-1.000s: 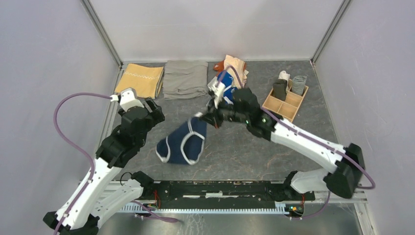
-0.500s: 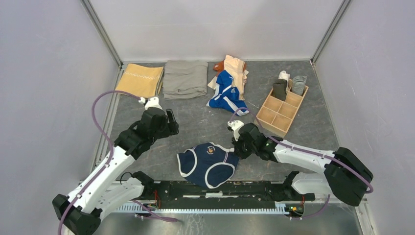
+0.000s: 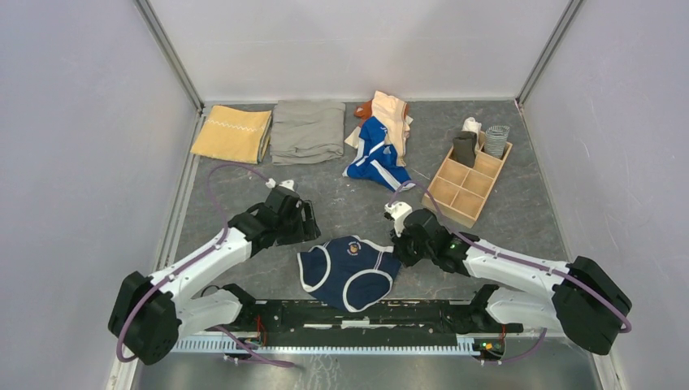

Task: Roll the underwear
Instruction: Place the underwear at the corner of the board, then flatten out the underwear at the center of the board.

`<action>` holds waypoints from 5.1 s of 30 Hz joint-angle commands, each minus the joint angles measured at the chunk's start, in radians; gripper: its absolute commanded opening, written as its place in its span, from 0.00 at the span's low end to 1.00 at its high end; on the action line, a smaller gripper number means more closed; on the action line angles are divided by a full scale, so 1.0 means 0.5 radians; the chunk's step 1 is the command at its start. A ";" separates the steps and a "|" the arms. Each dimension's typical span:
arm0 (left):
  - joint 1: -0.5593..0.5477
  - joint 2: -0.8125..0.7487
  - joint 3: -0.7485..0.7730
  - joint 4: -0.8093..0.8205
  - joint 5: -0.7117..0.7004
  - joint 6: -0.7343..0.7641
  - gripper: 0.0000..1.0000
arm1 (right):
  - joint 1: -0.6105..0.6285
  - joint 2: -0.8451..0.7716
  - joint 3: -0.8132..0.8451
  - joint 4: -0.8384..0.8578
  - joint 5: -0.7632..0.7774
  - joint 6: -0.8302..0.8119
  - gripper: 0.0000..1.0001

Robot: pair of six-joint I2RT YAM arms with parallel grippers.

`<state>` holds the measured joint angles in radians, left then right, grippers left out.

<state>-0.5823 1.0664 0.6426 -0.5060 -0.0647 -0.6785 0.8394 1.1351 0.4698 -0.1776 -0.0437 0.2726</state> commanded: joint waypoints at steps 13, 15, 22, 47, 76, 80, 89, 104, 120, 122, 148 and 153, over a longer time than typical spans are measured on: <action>-0.260 0.401 -0.138 0.431 -0.025 -0.097 0.72 | 0.005 -0.073 -0.033 0.206 -0.084 0.038 0.00; -0.277 0.441 -0.155 0.476 -0.008 -0.089 0.68 | 0.005 -0.071 -0.028 0.223 -0.077 0.035 0.00; -0.332 0.415 -0.211 0.557 0.012 -0.099 0.27 | 0.023 -0.085 0.014 0.264 -0.047 0.046 0.00; -0.333 -0.213 -0.451 0.440 -0.347 -0.456 0.45 | 0.018 -0.018 -0.005 0.094 0.230 0.050 0.00; -0.333 0.862 0.061 0.795 -0.115 -0.254 0.67 | 0.018 -0.034 -0.077 0.097 0.139 -0.085 0.00; -0.336 0.848 0.020 0.833 -0.052 -0.250 0.58 | 0.018 -0.021 -0.083 0.107 0.139 -0.076 0.00; -0.382 0.789 -0.053 0.765 0.083 -0.226 0.51 | 0.018 -0.019 -0.071 0.094 0.155 -0.062 0.00; -0.423 0.714 0.036 0.717 -0.013 -0.217 0.09 | 0.021 -0.027 -0.049 0.114 0.093 -0.116 0.00; -0.421 -0.406 -0.050 0.709 -0.246 -0.157 0.02 | 0.179 -0.698 0.180 -0.026 -0.139 -0.502 0.00; -0.421 -0.563 -0.068 0.640 -0.258 -0.171 0.03 | 0.176 -0.753 0.222 -0.091 -0.102 -0.486 0.00; -0.421 -0.382 -0.221 0.484 -0.242 -0.413 0.03 | 0.176 -0.652 0.081 -0.352 0.136 0.059 0.00; -0.421 -0.046 -0.138 0.787 -0.369 -0.292 0.04 | 0.175 -0.521 0.084 -0.229 0.457 -0.086 0.00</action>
<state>-0.7944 0.9688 0.5266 -0.3145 -0.1467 -0.8696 0.9257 0.8513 0.4969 -0.3763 -0.0040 0.2901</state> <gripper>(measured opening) 0.040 0.011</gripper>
